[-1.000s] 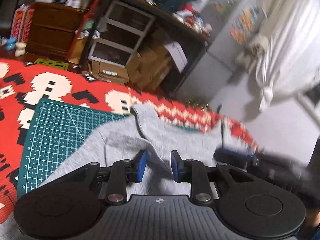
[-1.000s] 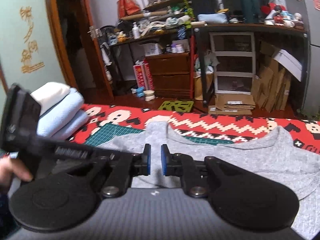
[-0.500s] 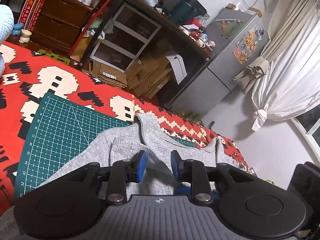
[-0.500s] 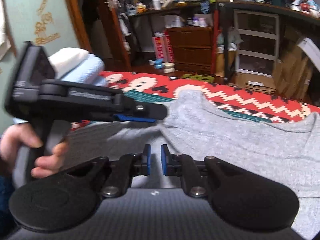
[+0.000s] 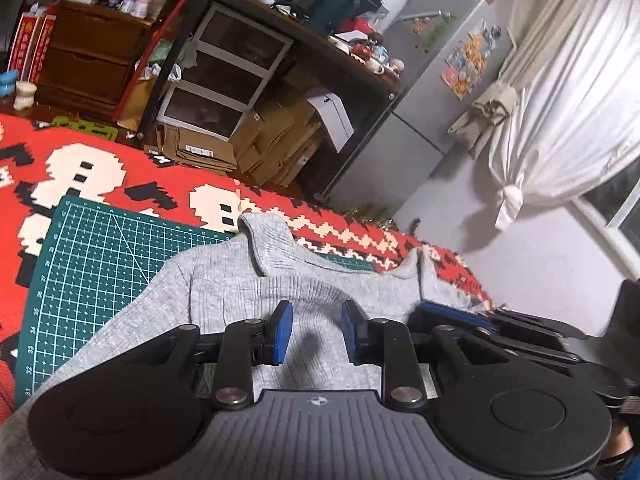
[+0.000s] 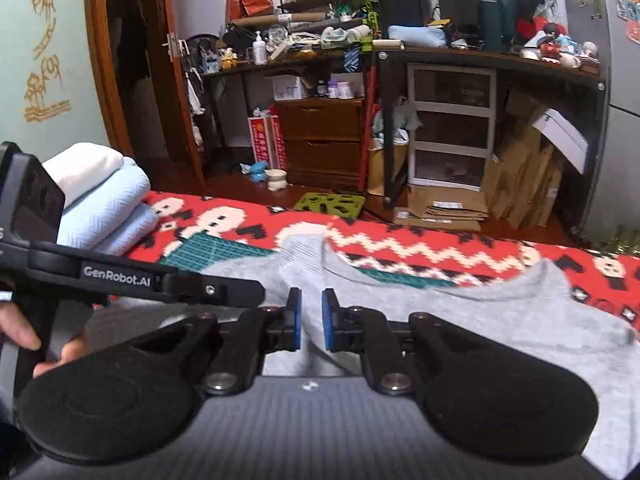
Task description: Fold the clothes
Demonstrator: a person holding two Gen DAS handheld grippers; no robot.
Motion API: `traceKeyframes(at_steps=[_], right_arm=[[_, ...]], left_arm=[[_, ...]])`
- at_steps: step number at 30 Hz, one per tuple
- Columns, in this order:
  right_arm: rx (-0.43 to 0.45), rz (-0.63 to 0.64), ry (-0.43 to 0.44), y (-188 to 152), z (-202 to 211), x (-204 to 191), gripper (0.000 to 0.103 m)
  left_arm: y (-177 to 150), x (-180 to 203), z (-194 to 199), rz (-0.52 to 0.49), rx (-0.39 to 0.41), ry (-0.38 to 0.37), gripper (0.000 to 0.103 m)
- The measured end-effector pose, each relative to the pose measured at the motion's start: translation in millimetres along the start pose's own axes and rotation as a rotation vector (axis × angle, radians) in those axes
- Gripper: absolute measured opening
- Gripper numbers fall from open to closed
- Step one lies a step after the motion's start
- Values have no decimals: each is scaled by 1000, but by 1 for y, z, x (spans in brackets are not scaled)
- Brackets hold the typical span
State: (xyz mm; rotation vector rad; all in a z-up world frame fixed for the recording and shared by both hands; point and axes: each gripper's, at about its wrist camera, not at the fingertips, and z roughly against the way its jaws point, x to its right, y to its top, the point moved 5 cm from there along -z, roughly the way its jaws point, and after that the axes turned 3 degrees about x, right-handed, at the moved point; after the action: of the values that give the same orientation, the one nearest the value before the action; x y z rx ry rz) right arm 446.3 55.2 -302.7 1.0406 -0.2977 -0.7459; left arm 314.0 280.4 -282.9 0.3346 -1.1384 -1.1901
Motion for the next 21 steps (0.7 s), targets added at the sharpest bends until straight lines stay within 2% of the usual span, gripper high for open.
traceKeyframes(at_steps=[5,11,18,21], right_arm=[[-59,-18,-1,-22,21,6,12],[-105,-45,-21,-29,9,10,12],[-70,-57,-137,-9,-14,29,13],[-48,-79,-101,1,-8,27,13]], left_arm=[[-4,5,-3,-50,-14,23,25],[-4,2,-2,-46,-13,28,25],[-3,1,-2,-30,-15,12,25],[-2,0,-1,-18,-7,4,25]])
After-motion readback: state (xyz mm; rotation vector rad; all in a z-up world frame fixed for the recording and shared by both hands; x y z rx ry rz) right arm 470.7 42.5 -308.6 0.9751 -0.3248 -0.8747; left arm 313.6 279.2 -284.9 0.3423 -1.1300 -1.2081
